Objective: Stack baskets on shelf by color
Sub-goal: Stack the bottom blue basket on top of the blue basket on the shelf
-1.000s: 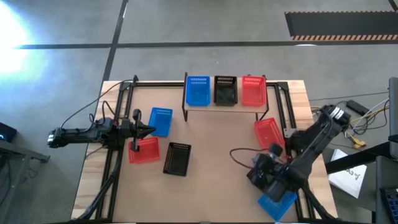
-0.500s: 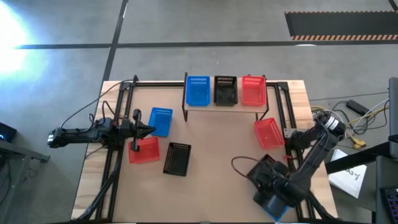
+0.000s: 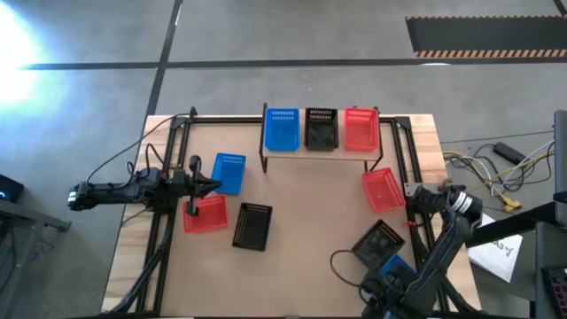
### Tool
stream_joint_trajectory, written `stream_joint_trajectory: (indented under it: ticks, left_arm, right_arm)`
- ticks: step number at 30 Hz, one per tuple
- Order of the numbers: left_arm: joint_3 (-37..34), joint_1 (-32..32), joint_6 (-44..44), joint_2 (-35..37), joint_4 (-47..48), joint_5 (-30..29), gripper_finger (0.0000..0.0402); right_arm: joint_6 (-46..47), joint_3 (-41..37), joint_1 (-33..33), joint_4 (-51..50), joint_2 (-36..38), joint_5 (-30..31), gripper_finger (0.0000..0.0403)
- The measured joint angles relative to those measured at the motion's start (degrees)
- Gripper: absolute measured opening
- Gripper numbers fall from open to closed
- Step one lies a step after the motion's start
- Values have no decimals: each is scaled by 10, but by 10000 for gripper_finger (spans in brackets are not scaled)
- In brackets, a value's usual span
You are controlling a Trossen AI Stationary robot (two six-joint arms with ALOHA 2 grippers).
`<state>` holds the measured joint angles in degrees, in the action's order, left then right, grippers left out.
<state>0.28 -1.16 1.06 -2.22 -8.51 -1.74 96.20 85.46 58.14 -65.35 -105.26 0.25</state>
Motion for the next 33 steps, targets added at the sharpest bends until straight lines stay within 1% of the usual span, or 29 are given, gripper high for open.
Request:
stream_joint_trajectory:
  ticks: [3,5,7,10,15,16,19,22,24,26,29,33]
  left_arm:
    - [0,0,0,0,0,0,0]
    - [0,0,0,0,0,0,0]
    - [0,0,0,0,0,0,0]
    - [0,0,0,0,0,0,0]
    - [0,0,0,0,0,0,0]
    - [0,0,0,0,0,0,0]
    - [0,0,0,0,0,0,0]
    - [0,0,0,0,0,0,0]
    - [0,0,0,0,0,0,0]
    - [0,0,0,0,0,0,0]
    - [0,0,0,0,0,0,0]
    - [0,0,0,0,0,0,0]
  right_arm:
    - [3,6,0,-3,-29,-47,207]
    - [7,5,2,-3,-41,-62,195]
    - [7,5,5,0,-50,-65,176]
    - [-7,5,10,5,-58,-64,132]
    - [-15,17,12,19,-60,-63,34]
    - [-13,26,11,23,-60,-64,21]
    - [-12,70,11,27,-58,-61,14]
    - [-16,124,11,27,-59,-31,10]
    - [-34,162,11,28,-61,2,9]
    - [-75,196,11,28,-63,49,9]
    - [-173,246,2,28,-73,111,9]
    - [-349,312,-24,28,-86,172,9]
